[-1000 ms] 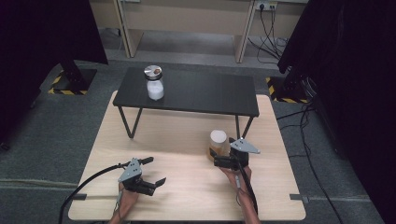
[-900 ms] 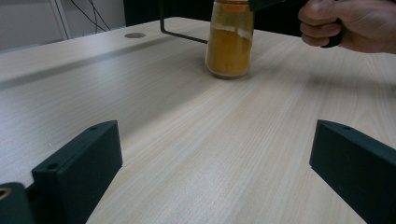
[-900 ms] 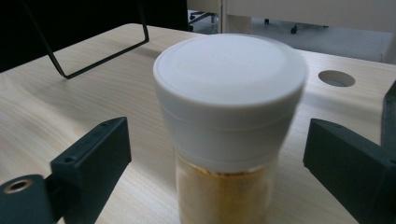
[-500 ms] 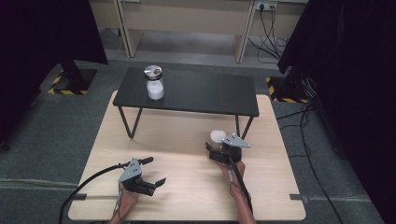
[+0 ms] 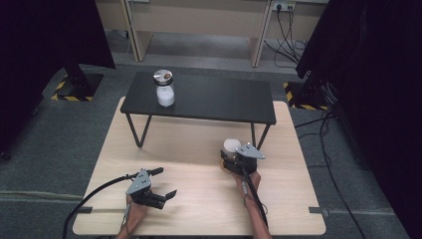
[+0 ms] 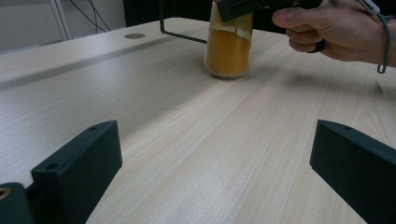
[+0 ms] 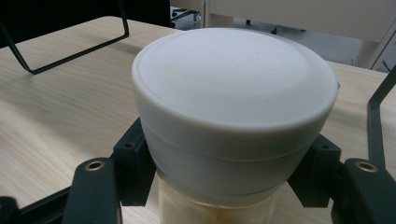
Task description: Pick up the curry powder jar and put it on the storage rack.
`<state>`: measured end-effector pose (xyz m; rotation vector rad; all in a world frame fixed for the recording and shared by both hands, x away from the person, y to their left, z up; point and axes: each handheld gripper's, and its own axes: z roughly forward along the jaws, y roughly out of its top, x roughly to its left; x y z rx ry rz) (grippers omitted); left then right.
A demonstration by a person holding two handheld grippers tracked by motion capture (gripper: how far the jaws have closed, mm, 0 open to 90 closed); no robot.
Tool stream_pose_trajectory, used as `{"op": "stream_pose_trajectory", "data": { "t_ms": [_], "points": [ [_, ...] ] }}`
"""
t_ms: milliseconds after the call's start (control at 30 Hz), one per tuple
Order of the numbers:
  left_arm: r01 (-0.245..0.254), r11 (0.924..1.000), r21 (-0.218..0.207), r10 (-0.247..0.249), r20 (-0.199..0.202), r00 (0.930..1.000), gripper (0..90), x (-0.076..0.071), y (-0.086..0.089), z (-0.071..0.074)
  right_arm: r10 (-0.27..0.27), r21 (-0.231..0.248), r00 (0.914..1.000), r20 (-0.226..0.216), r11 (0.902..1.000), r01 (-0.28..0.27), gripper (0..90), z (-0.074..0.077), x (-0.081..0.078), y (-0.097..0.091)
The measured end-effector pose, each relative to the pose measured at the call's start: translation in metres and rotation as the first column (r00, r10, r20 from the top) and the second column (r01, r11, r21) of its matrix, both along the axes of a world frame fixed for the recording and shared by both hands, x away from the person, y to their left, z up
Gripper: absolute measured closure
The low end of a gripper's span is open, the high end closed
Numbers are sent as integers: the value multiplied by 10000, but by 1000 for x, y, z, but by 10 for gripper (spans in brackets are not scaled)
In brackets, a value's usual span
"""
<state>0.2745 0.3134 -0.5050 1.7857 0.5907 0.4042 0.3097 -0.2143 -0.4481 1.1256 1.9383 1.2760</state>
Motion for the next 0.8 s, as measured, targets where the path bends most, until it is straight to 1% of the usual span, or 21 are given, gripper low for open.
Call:
{"op": "stream_pose_trajectory", "data": {
  "t_ms": [133, 267, 433, 533, 667, 700, 733, 767, 800],
  "points": [
    [2, 10000, 2, -2, -3, 10000, 13, 0, 0, 0, 36, -81, 10000, 41, 10000, -36, 354, 0, -2, -1],
    [-10, 10000, -3, 10, -6, 10000, 13, 0, 0, 0, 146, -6, 9999, 89, 9999, -146, 355, 2, -7, -4],
    [-13, 10000, -1, 13, 0, 10000, 13, 0, 0, 0, 330, 12, 9993, 182, 9995, -330, 354, 10, -14, -6],
    [-13, 10000, 3, 13, 2, 10000, 13, 0, 0, 0, 538, -93, 9982, 248, 9985, -536, 354, 17, -18, -5],
    [-18, 10000, 3, 18, 19, 10000, 13, 0, 0, 0, 945, -183, 9949, 354, 9954, -939, 355, 31, -24, -5],
    [-16, 10000, 4, 16, 23, 10000, 13, 0, 0, 0, 1039, -128, 9938, 394, 9946, -1035, 355, 35, -26, -5],
    [-16, 10000, 4, 16, 23, 10000, 13, 0, 0, 0, 1039, -128, 9938, 394, 9946, -1035, 355, 35, -26, -5],
    [-20, 10000, 4, 20, 15, 10000, 13, 0, 0, 0, 1285, -30, 9902, 539, 9917, -1285, 355, 43, -29, -6],
    [-18, 10000, 6, 18, 19, 10000, 14, 0, 0, 0, 1374, -18, 9888, 575, 9905, -1375, 355, 45, -30, -6]
  ]
}}
